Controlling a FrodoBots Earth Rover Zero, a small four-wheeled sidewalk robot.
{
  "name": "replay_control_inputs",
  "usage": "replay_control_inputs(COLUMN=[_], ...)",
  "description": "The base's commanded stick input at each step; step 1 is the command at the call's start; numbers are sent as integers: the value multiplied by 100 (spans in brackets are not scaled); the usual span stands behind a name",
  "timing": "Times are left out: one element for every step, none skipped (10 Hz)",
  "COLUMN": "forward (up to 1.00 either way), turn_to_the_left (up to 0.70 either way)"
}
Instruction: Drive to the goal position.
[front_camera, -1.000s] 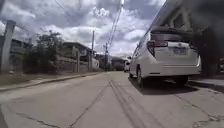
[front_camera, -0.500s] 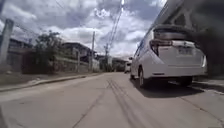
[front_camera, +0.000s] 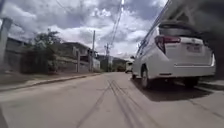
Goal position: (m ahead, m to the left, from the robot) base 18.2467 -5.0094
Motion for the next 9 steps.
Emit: replay_control_inputs(forward=[50,50,50,50,50,50,50,50,50], turn_to_the_left=[0,0,0,0,0,0,0,0,0])
